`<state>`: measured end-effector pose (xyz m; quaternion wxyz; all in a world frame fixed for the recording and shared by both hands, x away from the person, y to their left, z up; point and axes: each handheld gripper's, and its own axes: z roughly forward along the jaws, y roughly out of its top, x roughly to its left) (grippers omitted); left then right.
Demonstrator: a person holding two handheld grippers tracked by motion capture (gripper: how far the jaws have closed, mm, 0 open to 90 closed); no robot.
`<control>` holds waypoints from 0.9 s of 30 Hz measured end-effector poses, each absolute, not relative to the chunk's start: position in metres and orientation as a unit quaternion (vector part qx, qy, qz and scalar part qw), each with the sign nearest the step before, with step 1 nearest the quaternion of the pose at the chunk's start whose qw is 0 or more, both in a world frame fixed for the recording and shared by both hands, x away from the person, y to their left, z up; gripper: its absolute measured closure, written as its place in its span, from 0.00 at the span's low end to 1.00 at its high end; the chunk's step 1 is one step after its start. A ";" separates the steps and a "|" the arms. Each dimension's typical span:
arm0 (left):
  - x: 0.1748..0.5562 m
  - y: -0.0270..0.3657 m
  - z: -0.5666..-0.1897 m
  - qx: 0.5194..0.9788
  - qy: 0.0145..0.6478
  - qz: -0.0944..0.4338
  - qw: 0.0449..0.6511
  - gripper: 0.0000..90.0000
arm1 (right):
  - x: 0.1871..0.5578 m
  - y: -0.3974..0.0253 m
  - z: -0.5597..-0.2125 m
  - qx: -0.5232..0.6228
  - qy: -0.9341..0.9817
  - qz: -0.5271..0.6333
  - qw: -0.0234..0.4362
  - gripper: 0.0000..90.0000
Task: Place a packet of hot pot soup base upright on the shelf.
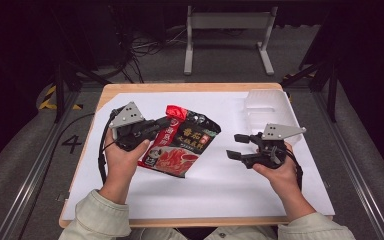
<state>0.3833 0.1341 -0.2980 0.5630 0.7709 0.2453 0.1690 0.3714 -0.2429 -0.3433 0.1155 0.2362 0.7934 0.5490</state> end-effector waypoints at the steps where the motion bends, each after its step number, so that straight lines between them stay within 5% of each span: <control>1: 0.383 0.134 -0.298 0.772 0.245 0.170 0.561 0.99 | 0.373 -0.239 -0.342 0.234 0.792 0.552 0.113 0.39; 27: 0.379 0.127 -0.297 0.776 0.233 0.162 0.564 0.99 | 0.408 -0.179 -0.345 0.210 0.797 0.563 0.067 0.36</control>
